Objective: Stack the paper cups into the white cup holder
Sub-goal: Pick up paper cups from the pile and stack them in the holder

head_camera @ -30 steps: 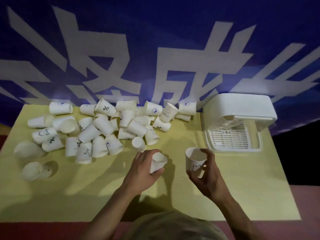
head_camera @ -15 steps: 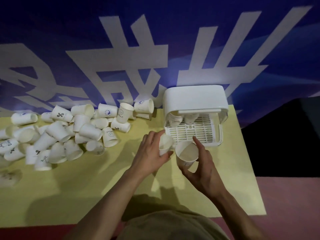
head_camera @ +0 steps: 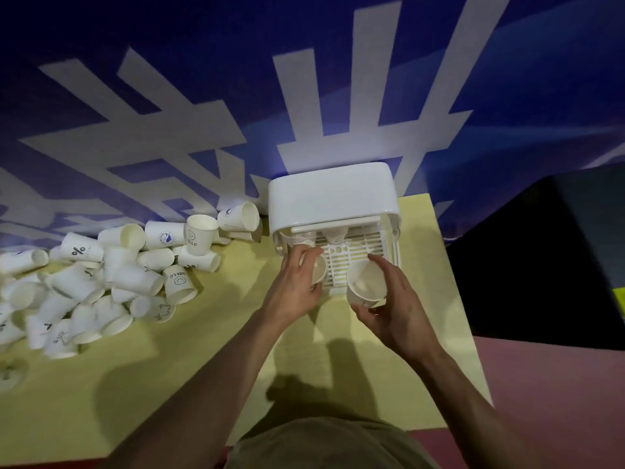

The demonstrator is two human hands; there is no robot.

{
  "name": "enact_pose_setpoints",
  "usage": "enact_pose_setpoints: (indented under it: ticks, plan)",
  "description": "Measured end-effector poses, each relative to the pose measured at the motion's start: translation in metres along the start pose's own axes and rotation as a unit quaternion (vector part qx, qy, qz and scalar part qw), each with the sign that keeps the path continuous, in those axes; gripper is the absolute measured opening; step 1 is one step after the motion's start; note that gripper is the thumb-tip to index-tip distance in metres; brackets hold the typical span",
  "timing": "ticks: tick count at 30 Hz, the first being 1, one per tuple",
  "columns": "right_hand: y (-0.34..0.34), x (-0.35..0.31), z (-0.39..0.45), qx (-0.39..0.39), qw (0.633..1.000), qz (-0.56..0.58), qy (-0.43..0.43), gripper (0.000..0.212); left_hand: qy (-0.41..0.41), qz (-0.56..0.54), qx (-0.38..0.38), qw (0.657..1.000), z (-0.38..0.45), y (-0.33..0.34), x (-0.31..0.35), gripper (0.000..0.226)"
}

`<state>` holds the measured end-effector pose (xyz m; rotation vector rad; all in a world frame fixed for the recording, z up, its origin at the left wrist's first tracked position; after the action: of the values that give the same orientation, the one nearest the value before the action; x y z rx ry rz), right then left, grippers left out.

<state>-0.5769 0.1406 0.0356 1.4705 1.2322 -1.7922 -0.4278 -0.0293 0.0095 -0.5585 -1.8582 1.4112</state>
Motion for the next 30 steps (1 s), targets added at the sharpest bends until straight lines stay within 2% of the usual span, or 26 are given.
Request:
enact_pose_setpoints:
  ticks: [4,7,11,15,18,23,30]
  plan:
    - [0.001,0.015,0.008,-0.008,0.999,0.032,0.022,0.078,-0.049,0.027,-0.04,0.998,0.008,0.017,-0.001,0.071]
    - [0.002,0.026,0.017,-0.016,0.999,-0.007,0.029,0.077,-0.082,0.018,-0.056,0.995,0.012,0.029,-0.002,0.07]
    - [-0.002,0.037,0.024,-0.039,0.997,-0.042,0.054,0.076,-0.076,0.002,-0.088,0.993,0.016,0.041,-0.005,0.071]
    - [-0.009,0.04,0.03,-0.059,0.995,-0.041,0.076,0.084,-0.075,-0.01,-0.111,0.991,0.023,0.047,-0.011,0.074]
    - [-0.009,0.038,0.038,-0.079,0.993,-0.052,0.066,0.08,-0.073,-0.021,-0.13,0.989,0.024,0.048,-0.012,0.077]
    - [0.006,0.028,0.059,-0.103,0.991,-0.079,0.044,0.071,-0.057,-0.045,-0.115,0.991,0.017,0.044,-0.015,0.078]
    - [0.044,0.012,0.076,-0.176,0.975,-0.131,-0.045,0.076,-0.099,-0.076,-0.051,0.991,-0.02,0.014,-0.03,0.075]
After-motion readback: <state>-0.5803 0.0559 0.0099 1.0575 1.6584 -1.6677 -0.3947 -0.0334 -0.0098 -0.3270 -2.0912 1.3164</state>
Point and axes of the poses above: each hand's wrist, its own z-axis towards the middle knuckle, its own y-axis out of the palm, x = y × z, the point moved 1 cm from there along z, towards the middle knuckle, and after that the axes turned 13 degrees about z, right-handed, at the moved point
